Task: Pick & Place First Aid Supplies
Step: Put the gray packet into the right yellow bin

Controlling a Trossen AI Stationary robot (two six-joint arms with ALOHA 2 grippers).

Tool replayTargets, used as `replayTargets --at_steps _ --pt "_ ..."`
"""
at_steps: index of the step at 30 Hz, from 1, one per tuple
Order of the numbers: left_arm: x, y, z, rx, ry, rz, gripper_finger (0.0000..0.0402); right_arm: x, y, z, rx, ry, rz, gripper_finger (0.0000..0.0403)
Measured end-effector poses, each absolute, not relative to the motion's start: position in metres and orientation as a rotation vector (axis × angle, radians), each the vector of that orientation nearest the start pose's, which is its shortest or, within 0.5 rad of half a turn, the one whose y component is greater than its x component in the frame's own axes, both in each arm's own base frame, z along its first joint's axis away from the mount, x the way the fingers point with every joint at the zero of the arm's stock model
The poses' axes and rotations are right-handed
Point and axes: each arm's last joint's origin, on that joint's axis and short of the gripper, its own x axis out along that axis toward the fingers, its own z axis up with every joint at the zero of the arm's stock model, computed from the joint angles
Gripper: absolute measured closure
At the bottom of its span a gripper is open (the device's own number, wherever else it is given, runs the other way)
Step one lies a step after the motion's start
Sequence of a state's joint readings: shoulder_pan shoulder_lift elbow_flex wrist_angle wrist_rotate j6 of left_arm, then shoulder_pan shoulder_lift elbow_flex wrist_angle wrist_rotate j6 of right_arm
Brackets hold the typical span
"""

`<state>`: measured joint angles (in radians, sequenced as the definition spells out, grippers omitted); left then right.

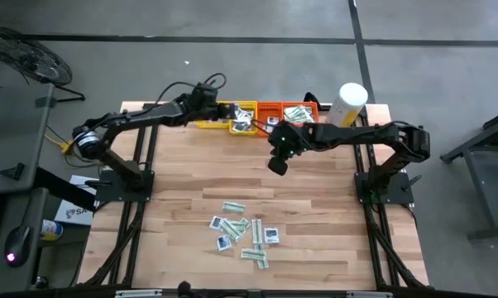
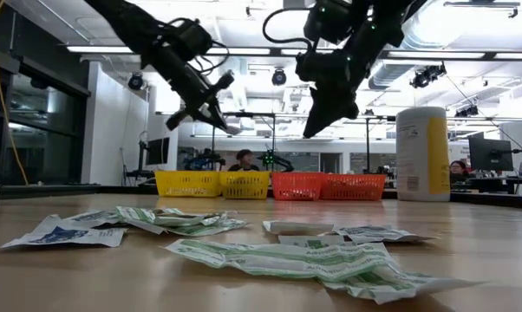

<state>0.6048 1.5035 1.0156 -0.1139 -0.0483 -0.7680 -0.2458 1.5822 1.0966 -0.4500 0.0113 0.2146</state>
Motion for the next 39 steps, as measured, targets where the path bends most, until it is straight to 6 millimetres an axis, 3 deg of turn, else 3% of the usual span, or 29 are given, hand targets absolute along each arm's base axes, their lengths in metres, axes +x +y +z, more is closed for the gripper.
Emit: replayTargets --at_steps 13,21,26,33,39 --pt "0.325 0.227 0.237 -0.877 0.582 0.962 0.0401 0.304 -0.108 0.227 0.318 0.929 -0.355 0.0399" --pt "0.337 0.234 0.222 -0.906 0.649 0.944 0.0396 0.299 -0.110 0.224 0.282 0.990 -0.338 0.0401" --pt "0.336 0.233 0.221 -0.898 0.672 0.943 0.0357 0.298 -0.109 0.224 0.271 1.005 -0.328 0.0398" --pt "0.335 0.232 0.222 -0.831 0.717 0.871 0.0268 0.298 -0.108 0.223 0.294 1.007 -0.309 0.0401" --pt "0.328 0.215 0.252 -0.669 0.745 0.788 0.0240 0.297 -0.100 0.221 0.401 1.040 -0.194 0.0399"
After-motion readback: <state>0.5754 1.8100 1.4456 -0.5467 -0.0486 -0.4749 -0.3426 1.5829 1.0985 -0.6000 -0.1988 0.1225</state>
